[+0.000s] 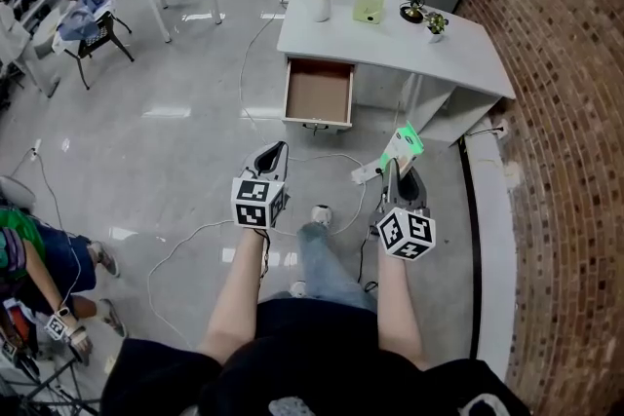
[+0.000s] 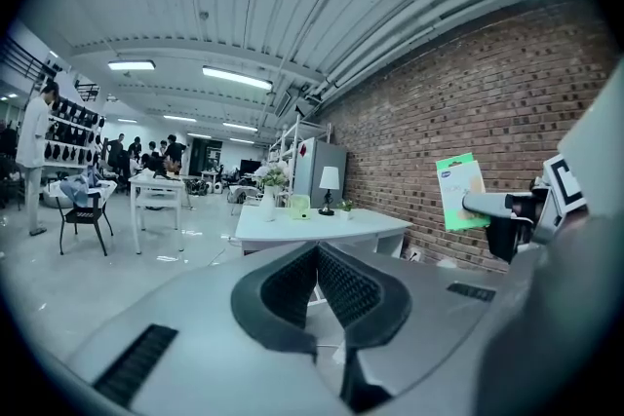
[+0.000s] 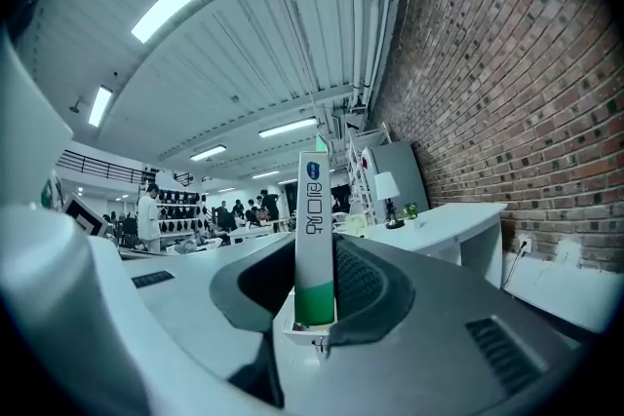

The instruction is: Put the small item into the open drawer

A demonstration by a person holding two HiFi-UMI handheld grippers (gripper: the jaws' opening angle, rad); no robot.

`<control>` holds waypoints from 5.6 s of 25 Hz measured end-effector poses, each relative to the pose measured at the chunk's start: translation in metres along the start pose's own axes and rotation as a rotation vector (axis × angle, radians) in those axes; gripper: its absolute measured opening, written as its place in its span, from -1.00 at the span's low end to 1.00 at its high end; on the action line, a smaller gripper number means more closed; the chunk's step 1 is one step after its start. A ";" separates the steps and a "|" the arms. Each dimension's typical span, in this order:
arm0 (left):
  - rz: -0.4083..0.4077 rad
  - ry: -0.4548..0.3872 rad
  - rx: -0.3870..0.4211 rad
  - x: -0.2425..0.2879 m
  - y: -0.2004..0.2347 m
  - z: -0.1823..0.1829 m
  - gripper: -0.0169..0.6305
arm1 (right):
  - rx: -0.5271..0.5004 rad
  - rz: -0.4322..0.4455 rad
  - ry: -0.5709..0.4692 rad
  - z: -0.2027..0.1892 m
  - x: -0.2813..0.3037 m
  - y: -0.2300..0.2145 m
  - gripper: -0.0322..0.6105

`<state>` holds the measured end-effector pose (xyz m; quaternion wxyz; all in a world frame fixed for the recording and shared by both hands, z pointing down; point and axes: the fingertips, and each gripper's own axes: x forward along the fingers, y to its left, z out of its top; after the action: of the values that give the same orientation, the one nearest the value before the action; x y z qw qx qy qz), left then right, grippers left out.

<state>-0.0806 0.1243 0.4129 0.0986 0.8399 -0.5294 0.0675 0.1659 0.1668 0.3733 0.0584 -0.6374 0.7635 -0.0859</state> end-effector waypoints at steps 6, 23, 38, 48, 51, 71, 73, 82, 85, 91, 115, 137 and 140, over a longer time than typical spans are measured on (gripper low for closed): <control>0.016 0.015 -0.009 0.048 0.025 -0.001 -0.88 | 0.001 0.010 0.022 -0.012 0.058 -0.011 -0.65; 0.079 0.061 -0.027 0.293 0.116 0.036 -0.88 | 0.001 0.125 0.110 -0.028 0.333 -0.068 -0.65; 0.085 0.108 -0.051 0.398 0.167 0.042 -0.88 | 0.021 0.185 0.202 -0.054 0.455 -0.058 -0.65; 0.034 0.205 -0.059 0.446 0.180 -0.011 -0.88 | 0.033 0.176 0.338 -0.128 0.478 -0.055 -0.65; 0.015 0.247 -0.071 0.463 0.179 -0.049 -0.88 | 0.049 0.195 0.400 -0.172 0.480 -0.053 -0.65; 0.020 0.405 -0.164 0.546 0.201 -0.256 -0.88 | -0.119 0.220 0.758 -0.423 0.549 -0.087 -0.65; 0.026 0.417 -0.167 0.548 0.204 -0.264 -0.88 | -0.137 0.215 0.810 -0.440 0.556 -0.088 -0.64; 0.008 0.437 -0.187 0.540 0.201 -0.283 -0.88 | -0.180 0.218 0.961 -0.487 0.569 -0.090 -0.64; 0.005 0.442 -0.189 0.539 0.201 -0.285 -0.88 | -0.169 0.224 0.981 -0.492 0.569 -0.087 -0.63; 0.007 0.443 -0.188 0.540 0.201 -0.281 -0.88 | -0.130 0.186 0.888 -0.466 0.574 -0.090 -0.15; -0.026 0.322 -0.149 0.460 0.169 -0.087 -0.88 | -0.012 0.105 0.498 -0.203 0.506 -0.069 -0.77; -0.045 -0.018 0.045 0.404 0.132 0.161 -0.88 | -0.051 0.075 0.061 0.057 0.450 -0.073 -0.89; -0.042 -0.030 0.058 0.401 0.132 0.166 -0.88 | -0.052 0.078 0.058 0.058 0.448 -0.072 -0.89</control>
<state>-0.0257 -0.3213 0.3509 0.0678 0.8543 -0.5108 0.0681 0.1660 -0.2898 0.3404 0.0231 -0.6056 0.7912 -0.0823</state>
